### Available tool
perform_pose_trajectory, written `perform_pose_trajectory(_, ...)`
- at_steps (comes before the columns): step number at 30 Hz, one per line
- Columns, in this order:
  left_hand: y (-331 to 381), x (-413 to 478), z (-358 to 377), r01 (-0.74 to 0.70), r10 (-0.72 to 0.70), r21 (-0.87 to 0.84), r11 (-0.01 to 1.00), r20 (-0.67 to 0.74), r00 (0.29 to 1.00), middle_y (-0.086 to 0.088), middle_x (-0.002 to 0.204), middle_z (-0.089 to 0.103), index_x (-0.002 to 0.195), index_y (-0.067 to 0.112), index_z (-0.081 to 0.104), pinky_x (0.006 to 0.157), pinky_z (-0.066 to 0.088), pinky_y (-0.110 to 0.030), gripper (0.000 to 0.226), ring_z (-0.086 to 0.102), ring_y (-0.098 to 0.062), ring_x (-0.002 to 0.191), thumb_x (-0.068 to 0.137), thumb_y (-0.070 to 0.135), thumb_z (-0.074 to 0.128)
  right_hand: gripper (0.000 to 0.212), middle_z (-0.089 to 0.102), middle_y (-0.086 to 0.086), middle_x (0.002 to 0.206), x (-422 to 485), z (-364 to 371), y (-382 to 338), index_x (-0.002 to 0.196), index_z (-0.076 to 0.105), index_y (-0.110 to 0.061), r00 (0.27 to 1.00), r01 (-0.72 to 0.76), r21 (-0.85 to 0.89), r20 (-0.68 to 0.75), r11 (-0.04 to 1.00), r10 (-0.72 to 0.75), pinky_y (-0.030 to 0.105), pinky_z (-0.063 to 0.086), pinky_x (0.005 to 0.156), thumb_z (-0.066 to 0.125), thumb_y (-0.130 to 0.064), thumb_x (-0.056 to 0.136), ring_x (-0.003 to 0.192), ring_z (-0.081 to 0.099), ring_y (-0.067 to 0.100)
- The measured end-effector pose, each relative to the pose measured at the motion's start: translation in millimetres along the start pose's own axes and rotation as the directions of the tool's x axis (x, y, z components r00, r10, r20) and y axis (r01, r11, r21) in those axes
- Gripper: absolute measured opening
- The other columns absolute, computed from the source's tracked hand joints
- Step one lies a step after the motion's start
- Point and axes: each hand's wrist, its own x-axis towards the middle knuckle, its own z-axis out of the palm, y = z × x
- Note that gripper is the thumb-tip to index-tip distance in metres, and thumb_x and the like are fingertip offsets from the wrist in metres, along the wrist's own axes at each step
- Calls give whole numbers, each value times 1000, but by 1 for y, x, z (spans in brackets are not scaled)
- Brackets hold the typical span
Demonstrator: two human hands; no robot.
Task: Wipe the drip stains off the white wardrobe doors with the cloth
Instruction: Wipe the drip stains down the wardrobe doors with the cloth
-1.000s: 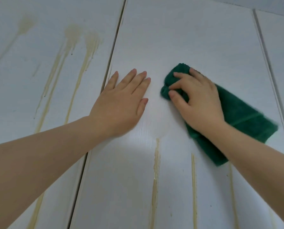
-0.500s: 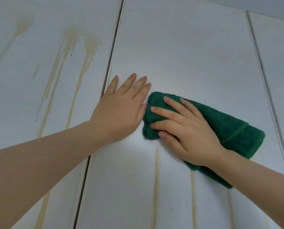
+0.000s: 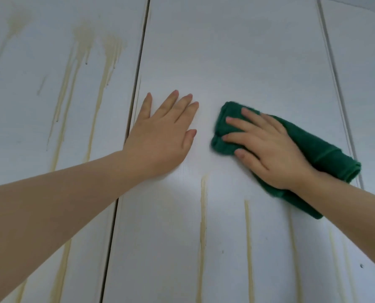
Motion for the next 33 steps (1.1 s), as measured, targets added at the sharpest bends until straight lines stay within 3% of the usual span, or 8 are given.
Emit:
perform_pose_trajectory(6,26,-2,-11,-123,128,59,991,-83,988,6,158,-4,150,20,-6,114,-12,-42,73,-9,-12,145,82,44,-16,50,37,-1,149,-14,-13,35,132,51,-22,720,-673,64,-167,737,673,42,16,113,29,-39,90,141,22,23)
perform_pose_trajectory(8,44,6,-11,-133,138,65,989,-75,988,6,158,-6,150,20,-8,114,-12,-42,68,-10,-11,144,86,44,-14,47,35,-2,149,-20,-7,17,132,50,-23,755,-633,74,-163,771,636,40,11,114,30,-37,91,142,20,23)
perform_pose_trajectory(11,70,21,-8,-103,104,50,993,-19,994,7,157,-13,149,20,-11,115,-12,-42,55,-13,-11,144,99,39,3,38,45,1,142,-45,-7,16,124,54,-23,985,-170,-8,-28,985,170,40,15,111,31,-37,97,137,28,28)
perform_pose_trajectory(13,83,26,-5,-93,92,73,993,13,996,6,157,-14,149,20,-12,114,-13,-43,57,-14,-11,144,99,39,6,39,47,2,140,-57,-15,52,124,53,-22,998,-35,-43,41,998,36,40,19,109,29,-39,98,135,29,27)
perform_pose_trajectory(20,106,25,10,-53,58,144,988,-28,998,-7,157,14,149,6,14,114,-8,-44,77,11,-18,145,86,44,-10,47,36,-5,149,-62,-21,69,132,50,-26,801,-585,49,-125,810,586,39,9,114,28,-39,92,142,20,21)
perform_pose_trajectory(26,123,30,12,32,-21,146,989,-77,997,-5,157,11,150,8,12,113,-12,-43,88,8,-15,145,77,46,-19,45,47,3,142,-81,-27,86,126,56,-21,978,-207,-48,17,977,208,39,17,108,32,-37,92,136,32,29)
perform_pose_trajectory(31,121,30,10,20,-8,154,988,-79,997,-8,153,26,145,4,28,115,-5,-45,84,23,-18,142,83,46,-9,48,35,-4,150,-62,-20,78,134,47,-26,788,-605,11,-135,796,601,41,11,114,30,-35,90,142,21,23)
perform_pose_trajectory(33,122,30,10,23,-11,174,985,-71,997,-5,156,17,148,8,19,114,-10,-44,88,15,-15,144,78,45,-17,46,42,0,145,-77,-14,54,130,52,-23,873,-477,3,-117,879,474,41,14,112,34,-34,90,138,28,29)
